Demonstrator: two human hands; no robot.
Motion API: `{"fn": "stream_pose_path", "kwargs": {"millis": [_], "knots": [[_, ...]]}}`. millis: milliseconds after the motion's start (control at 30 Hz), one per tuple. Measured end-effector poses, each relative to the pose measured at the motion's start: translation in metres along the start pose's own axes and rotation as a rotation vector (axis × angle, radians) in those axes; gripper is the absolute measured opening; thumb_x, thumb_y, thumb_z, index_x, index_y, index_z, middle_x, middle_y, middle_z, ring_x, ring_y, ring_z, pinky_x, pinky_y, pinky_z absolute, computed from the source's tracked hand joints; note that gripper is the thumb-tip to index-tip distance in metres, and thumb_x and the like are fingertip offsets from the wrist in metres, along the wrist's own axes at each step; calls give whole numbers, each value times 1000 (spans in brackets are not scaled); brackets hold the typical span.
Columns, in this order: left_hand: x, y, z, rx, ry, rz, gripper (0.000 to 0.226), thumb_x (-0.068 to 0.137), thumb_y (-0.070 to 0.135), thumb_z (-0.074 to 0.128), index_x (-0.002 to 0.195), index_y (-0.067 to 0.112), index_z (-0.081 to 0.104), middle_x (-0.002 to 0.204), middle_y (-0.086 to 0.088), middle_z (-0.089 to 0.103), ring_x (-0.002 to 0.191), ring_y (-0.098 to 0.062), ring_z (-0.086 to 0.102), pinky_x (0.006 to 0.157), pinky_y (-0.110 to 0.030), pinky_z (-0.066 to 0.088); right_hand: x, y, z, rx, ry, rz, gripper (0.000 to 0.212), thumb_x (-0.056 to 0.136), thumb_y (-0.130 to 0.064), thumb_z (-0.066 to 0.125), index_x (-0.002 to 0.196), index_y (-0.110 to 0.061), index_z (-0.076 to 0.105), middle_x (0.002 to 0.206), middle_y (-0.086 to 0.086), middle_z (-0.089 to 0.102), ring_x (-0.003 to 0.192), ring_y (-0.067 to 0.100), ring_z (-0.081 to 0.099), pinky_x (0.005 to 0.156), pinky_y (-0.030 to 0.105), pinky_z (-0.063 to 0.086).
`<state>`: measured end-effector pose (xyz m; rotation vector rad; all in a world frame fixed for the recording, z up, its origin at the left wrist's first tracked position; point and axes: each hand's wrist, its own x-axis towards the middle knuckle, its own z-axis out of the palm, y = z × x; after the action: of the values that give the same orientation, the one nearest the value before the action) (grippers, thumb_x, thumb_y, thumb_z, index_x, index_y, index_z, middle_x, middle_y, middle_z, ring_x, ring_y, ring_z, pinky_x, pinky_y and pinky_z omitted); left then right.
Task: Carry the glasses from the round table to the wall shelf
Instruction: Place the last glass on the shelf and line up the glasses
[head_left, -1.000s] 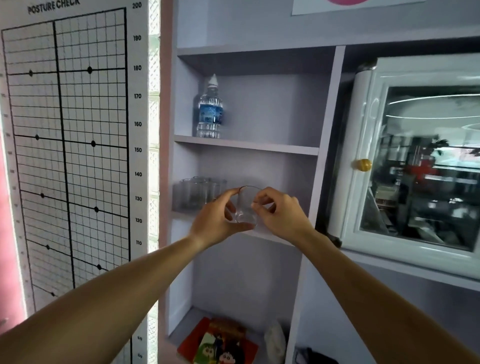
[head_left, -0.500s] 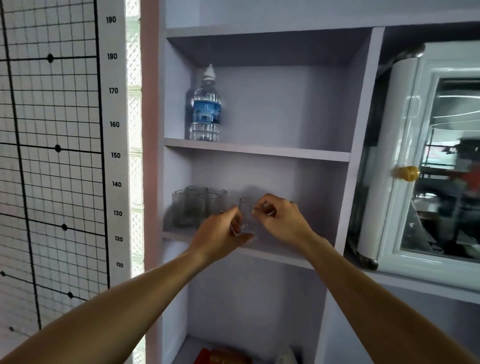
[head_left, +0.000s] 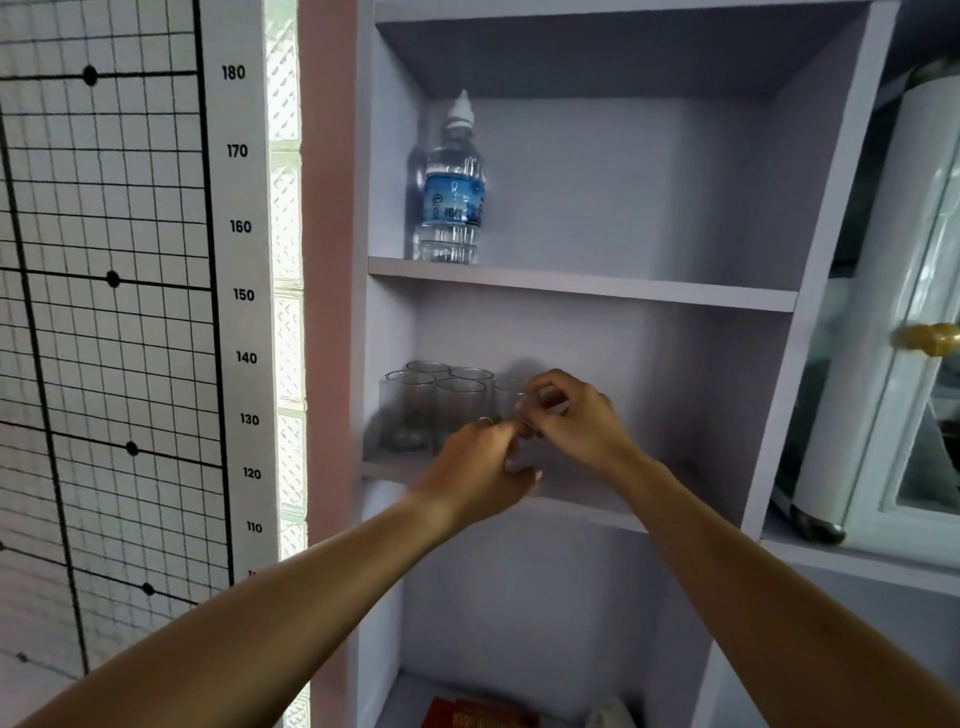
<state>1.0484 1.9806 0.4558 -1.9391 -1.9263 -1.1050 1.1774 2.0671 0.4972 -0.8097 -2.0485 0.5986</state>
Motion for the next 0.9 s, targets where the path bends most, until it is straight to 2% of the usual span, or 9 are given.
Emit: {"fn": "stream_pose_path", "kwargs": {"millis": [100,267,433,567,633,733,800,900], "knots": [[2,0,4,11,1,-7,45,82,37,67,125,24,63,116,3,71,115,-20,62,92,-30,50,6,4,0,-17,9,-14,19,87,-31,70,105,-33,64,93,-7,69,86,10,65,73,21,50],[8,0,15,20,-5,14,49,77,40,59,122,22,63,120,-2,70,113,-27,64,88,-37,54,14,11,0,-5,-6,-24,20,87,-24,68,105,-31,64,92,-6,71,84,9,66,74,20,51],[9,3,21,4,-12,45,51,81,36,58,128,19,62,126,-4,68,113,-28,64,85,-32,51,15,15,-2,3,-24,-35,24,89,-21,67,111,-31,66,98,-6,69,87,7,65,67,13,49],[8,3,21,3,7,67,47,83,38,61,126,19,64,125,-2,69,115,-25,63,87,-30,49,16,16,-2,14,8,-47,22,89,-21,65,110,-29,67,97,-6,70,87,8,65,69,14,49],[6,1,19,18,22,82,40,82,39,62,117,20,68,117,0,72,110,-23,65,84,-31,52,14,15,0,36,64,-68,19,88,-18,65,105,-25,68,94,-5,70,85,10,65,73,18,51],[-2,-7,9,-11,65,70,26,81,36,65,98,18,71,93,1,75,90,-20,68,75,-35,54,13,11,7,64,119,-142,14,89,-14,64,101,-20,69,89,-2,70,84,15,66,77,24,55],[-7,-17,0,-2,96,68,18,81,36,66,82,18,68,79,5,70,76,-12,65,68,-33,52,12,4,15,60,87,-205,14,90,-15,64,101,-21,69,88,-3,71,81,13,66,75,22,55],[-14,-30,-16,57,164,61,23,82,30,69,68,16,57,66,4,62,67,-14,56,59,-31,41,12,-7,31,38,-24,-275,17,95,-17,61,110,-22,69,90,-7,69,75,10,64,72,16,51]]}}
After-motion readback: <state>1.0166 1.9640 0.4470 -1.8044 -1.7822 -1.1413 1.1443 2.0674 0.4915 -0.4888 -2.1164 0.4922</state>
